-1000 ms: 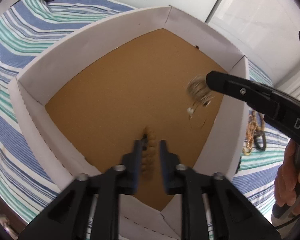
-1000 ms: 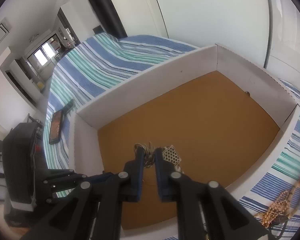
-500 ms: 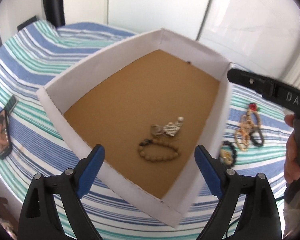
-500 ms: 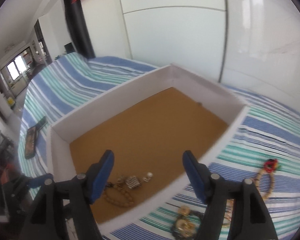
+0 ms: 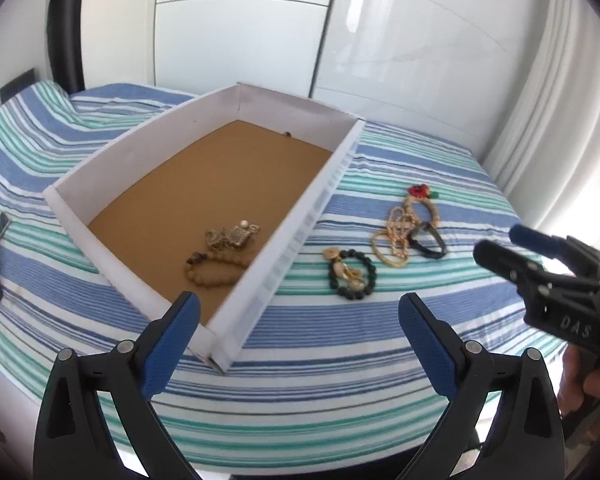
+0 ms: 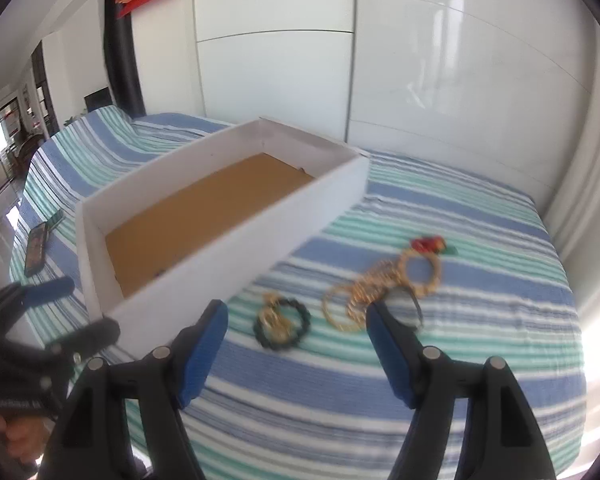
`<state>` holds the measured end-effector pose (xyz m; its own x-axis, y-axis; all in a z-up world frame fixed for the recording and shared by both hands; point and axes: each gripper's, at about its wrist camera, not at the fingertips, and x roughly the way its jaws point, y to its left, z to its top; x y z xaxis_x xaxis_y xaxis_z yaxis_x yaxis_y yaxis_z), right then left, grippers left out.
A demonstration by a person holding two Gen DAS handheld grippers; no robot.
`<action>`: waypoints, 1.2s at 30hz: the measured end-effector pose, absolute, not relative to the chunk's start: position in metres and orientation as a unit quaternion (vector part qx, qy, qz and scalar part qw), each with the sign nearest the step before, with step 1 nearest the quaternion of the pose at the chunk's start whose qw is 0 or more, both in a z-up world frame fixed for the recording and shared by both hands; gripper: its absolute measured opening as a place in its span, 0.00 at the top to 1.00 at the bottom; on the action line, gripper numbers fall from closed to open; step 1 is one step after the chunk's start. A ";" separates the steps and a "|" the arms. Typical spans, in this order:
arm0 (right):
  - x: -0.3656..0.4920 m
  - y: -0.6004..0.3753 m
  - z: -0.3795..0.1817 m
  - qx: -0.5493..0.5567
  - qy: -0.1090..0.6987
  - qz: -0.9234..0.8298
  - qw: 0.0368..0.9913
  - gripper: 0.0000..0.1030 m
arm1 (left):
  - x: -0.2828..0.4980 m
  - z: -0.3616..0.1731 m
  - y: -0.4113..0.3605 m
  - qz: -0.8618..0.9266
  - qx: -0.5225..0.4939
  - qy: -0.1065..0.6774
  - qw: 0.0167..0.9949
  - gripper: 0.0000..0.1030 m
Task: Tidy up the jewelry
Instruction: 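Withdraw both tools from the box back over the jewelry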
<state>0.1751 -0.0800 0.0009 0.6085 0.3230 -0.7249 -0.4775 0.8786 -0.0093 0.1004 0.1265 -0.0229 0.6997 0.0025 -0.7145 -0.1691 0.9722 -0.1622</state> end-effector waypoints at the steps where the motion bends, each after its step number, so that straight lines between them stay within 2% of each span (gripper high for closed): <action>1: 0.168 -0.087 -0.001 -0.101 0.383 0.218 0.892 0.29 | 0.098 -0.023 0.121 0.045 -0.103 0.383 0.917 0.03; 16: 0.112 -0.168 -0.030 -0.070 0.406 0.142 0.900 0.25 | 0.057 -0.033 0.037 0.000 -0.026 0.390 0.920 0.01; 23: 0.105 -0.177 -0.029 -0.060 0.399 0.129 0.906 0.22 | 0.047 -0.027 0.021 0.067 0.070 0.350 0.932 0.01; 36: 0.108 -0.157 -0.044 -0.080 0.420 0.142 0.893 0.22 | 0.050 -0.040 0.025 0.063 0.056 0.367 0.926 0.01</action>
